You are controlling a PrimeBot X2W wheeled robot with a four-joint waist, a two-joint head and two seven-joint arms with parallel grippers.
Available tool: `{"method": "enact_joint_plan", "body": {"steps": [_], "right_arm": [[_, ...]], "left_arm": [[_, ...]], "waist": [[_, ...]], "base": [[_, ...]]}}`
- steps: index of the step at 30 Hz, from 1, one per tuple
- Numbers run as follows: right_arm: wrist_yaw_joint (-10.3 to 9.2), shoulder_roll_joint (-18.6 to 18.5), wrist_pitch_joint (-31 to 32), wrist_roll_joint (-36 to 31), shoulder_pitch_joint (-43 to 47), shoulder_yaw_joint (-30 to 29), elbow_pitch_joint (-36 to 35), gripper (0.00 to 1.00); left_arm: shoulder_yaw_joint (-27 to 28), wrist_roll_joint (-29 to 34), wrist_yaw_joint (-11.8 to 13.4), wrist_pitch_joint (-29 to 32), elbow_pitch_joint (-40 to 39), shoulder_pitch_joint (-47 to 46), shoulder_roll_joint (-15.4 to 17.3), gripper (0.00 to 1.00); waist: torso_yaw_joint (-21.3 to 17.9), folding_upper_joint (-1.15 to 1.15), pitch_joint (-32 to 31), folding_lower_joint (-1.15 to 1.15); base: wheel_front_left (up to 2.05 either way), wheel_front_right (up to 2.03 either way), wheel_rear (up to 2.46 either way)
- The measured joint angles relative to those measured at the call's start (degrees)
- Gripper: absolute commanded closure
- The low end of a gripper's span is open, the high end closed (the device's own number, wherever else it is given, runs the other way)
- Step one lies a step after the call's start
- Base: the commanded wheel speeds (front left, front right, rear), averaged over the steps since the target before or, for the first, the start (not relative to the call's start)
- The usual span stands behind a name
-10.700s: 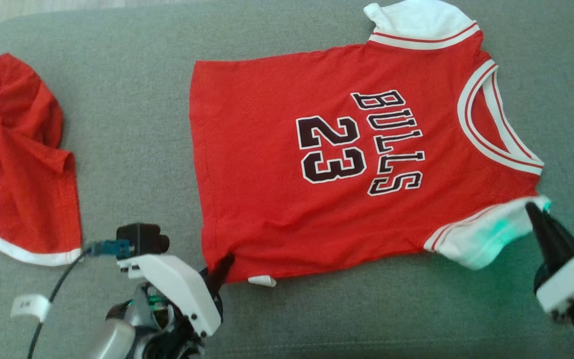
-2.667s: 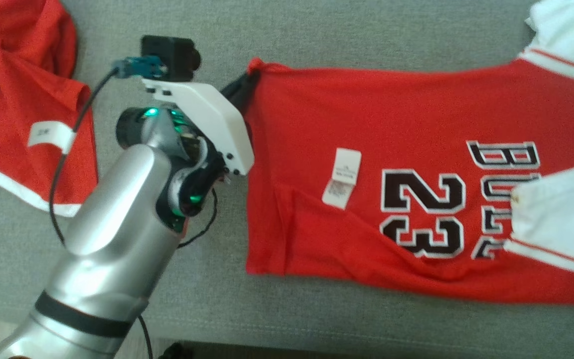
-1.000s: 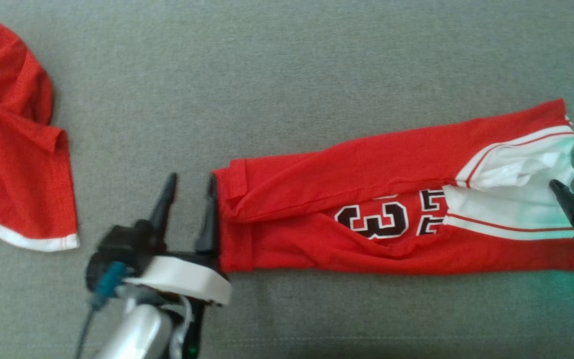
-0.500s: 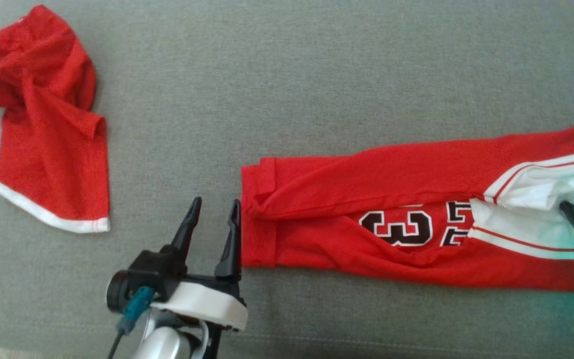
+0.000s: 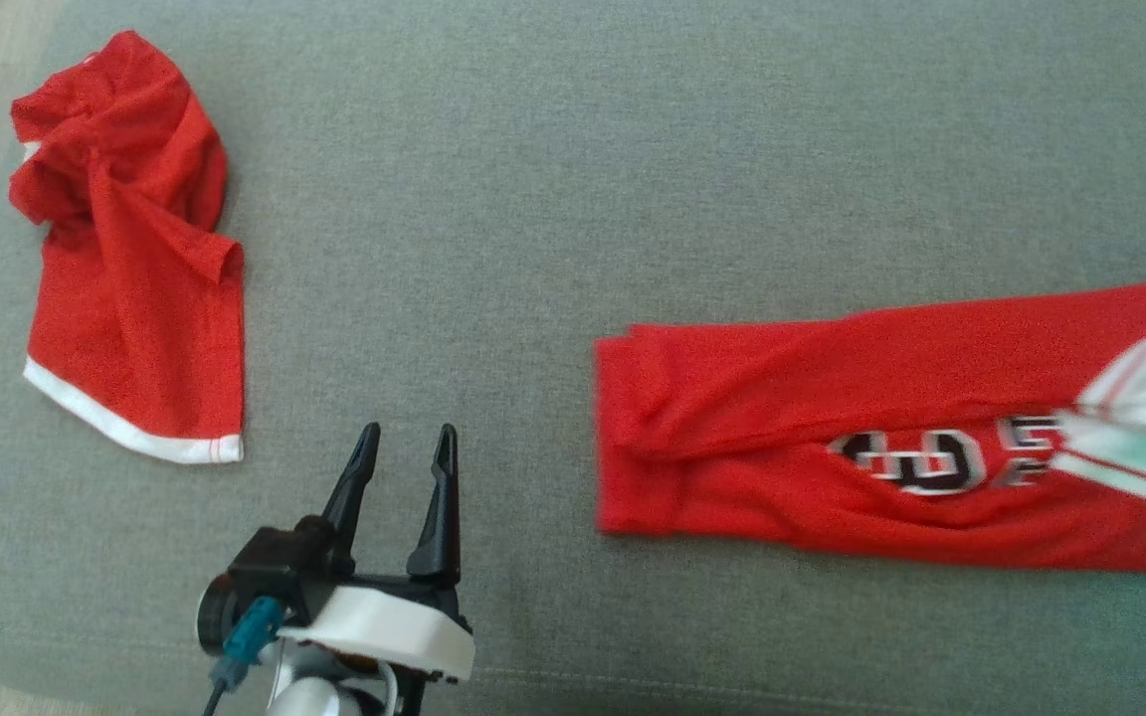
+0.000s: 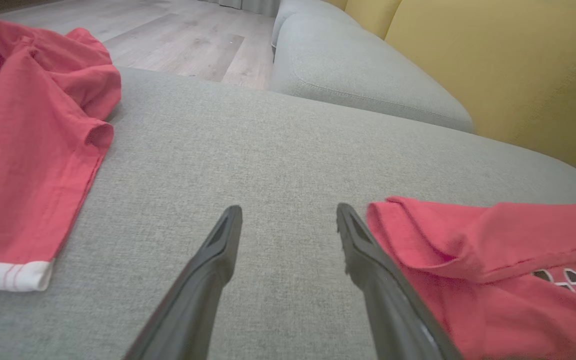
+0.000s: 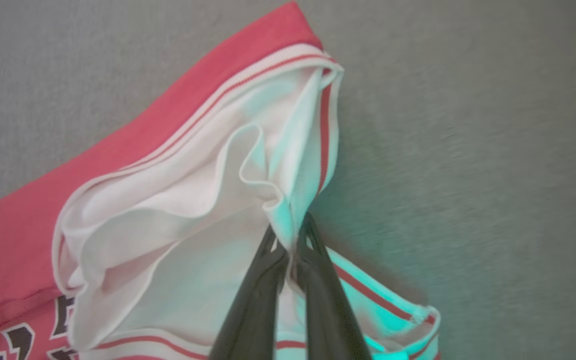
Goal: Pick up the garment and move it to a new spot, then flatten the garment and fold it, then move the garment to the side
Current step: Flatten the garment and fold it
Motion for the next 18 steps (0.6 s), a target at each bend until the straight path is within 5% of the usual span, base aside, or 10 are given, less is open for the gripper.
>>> {"method": "enact_joint_plan", "body": {"steps": [8,12,18], "right_arm": [[0.00,-2.42,-0.68,0.98,-0.10,-2.34,-5.76,1.00],[0.00,-1.91,2.18,5.35,1.28,4.86,-15.61,1.00],[0.00,5.12,3.76,8.27,7.25,18.85,-22.74,1.00]], "left_arm": [[0.23,-0.82,-0.40,0.00,0.19,0.31,-0.03,0.00],[0.12,-1.81,0.10,0.00,0.32,0.42,-0.05,0.00],[-0.21,-2.88,0.18,0.00,1.89,0.41,-0.08,0.00]], "waist": [[0.25,0.00,-0.86,0.00],[-0.08,0.00,-1.30,0.00],[-0.72,0.00,-1.47,0.00]], "base": [[0.00,0.00,0.00],[0.00,0.00,0.00],[0.00,0.00,0.00]]}}
